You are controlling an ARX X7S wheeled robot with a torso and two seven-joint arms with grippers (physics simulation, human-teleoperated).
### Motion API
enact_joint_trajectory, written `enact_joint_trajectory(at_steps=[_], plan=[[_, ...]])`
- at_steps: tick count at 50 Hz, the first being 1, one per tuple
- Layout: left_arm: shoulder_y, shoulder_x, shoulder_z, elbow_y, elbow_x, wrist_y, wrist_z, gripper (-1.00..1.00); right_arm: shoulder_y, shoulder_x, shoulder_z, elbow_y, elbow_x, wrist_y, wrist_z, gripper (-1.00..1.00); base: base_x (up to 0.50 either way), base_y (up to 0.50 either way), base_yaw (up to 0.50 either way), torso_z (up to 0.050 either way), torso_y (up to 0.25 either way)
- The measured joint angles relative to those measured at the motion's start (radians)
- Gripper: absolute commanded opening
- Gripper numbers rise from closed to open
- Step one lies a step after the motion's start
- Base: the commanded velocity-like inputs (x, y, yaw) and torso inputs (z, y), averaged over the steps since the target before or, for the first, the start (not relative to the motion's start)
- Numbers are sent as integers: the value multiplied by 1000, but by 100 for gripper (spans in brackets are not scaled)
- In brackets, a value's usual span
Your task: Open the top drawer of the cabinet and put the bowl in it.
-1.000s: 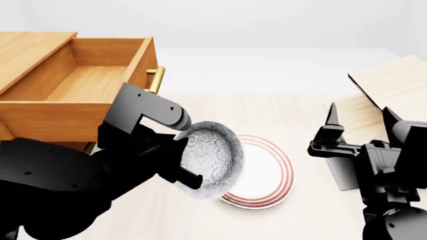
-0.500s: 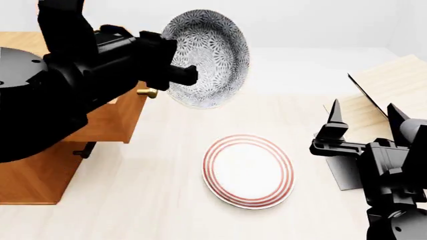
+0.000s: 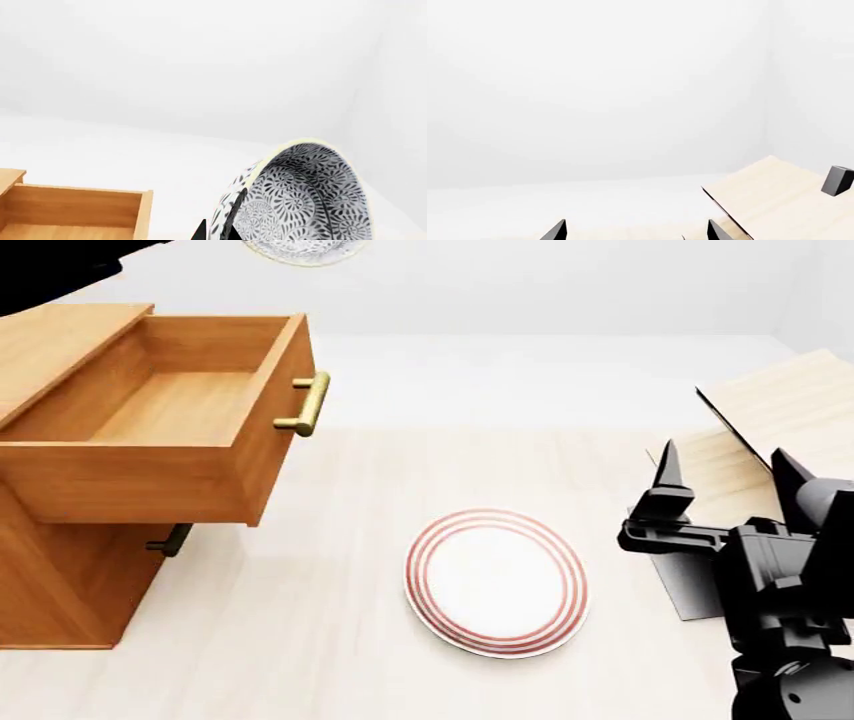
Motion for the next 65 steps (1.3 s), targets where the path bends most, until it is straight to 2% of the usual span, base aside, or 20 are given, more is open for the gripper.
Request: enact_joint_trajectory(at_steps=[24,43,53,65], plan=[[-46,25,80,-394,278,182,163,-100,-3,-4,-23,20,-17,-14,-2,100,0,0,0,0,0],[-80,78,138,-709,422,322,276,-100,-10,-11,-46,45,-37,-32,-8,100,0,0,0,1,1],[-78,90,148,-806,455,369,309,-100,-13,-13,-54,57,-45,-41,-11,100,0,0,0,0,1],[-18,68,137,-807,453,393,298,-100,-9,-14,-61,64,-46,-42,-10,100,0,0,0,0,0]])
